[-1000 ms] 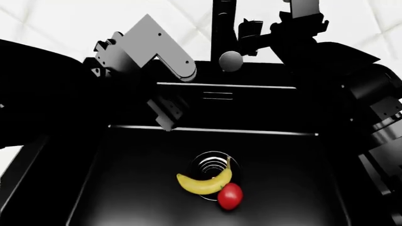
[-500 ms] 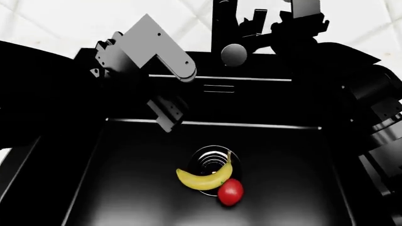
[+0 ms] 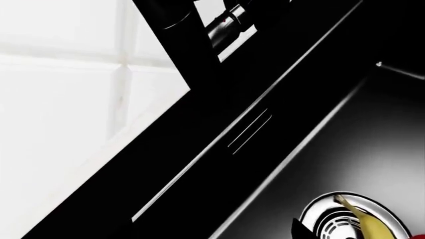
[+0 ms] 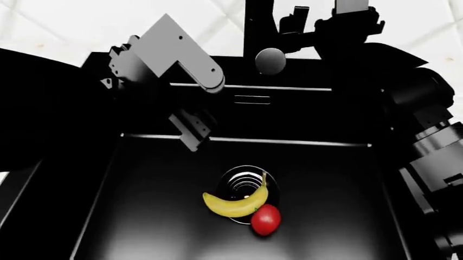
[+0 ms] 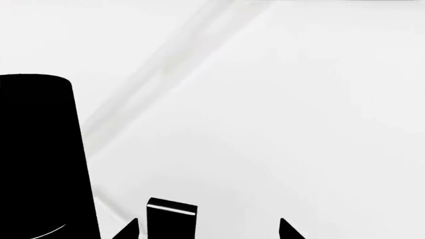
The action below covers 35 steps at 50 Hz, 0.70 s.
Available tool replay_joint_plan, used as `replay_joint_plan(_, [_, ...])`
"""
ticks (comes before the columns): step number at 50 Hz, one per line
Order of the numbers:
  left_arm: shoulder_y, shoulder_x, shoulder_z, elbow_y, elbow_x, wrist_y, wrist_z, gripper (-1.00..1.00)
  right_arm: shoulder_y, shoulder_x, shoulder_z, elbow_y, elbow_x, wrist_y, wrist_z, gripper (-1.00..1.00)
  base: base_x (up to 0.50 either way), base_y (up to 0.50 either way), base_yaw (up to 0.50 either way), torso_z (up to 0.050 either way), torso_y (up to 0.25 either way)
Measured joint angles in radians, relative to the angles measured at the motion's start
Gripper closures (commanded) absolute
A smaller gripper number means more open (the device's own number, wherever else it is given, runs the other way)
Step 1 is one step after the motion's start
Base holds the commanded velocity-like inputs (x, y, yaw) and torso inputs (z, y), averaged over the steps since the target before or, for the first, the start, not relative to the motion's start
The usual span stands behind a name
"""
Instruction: Pick up the fruits and vegetables and place them in the sink. Turn on the sink faucet to wash them. Then turn the sink off and put them in the tray.
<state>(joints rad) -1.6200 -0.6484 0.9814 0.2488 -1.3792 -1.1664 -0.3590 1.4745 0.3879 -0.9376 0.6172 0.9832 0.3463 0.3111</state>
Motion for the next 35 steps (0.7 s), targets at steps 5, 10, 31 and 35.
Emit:
replay_joint_plan(5, [0.001,-0.003,-0.002,0.001,-0.003,0.002,-0.002,-1.00,0.008,-0.012,0.004,0.021,0.003,0.016,0.037,-1.00,0.00,0.00,0.00,0.000,0.000])
replay_joint_plan(10, [0.002,-0.007,-0.003,0.002,-0.005,0.004,-0.005,-1.00,0.016,-0.016,0.016,0.034,0.012,0.043,0.098,-1.00,0.00,0.00,0.00,0.000,0.000])
replay_joint_plan(31, [0.000,-0.014,-0.005,0.004,-0.014,0.005,-0.014,-1.00,0.025,-0.033,0.047,0.031,0.088,0.085,0.202,-1.00,0.00,0.00,0.00,0.000,0.000])
replay_joint_plan(35, [0.000,-0.014,-0.003,0.003,-0.014,0.005,-0.014,-1.00,0.025,-0.032,0.051,0.027,0.097,0.087,0.212,-1.00,0.00,0.00,0.00,0.000,0.000])
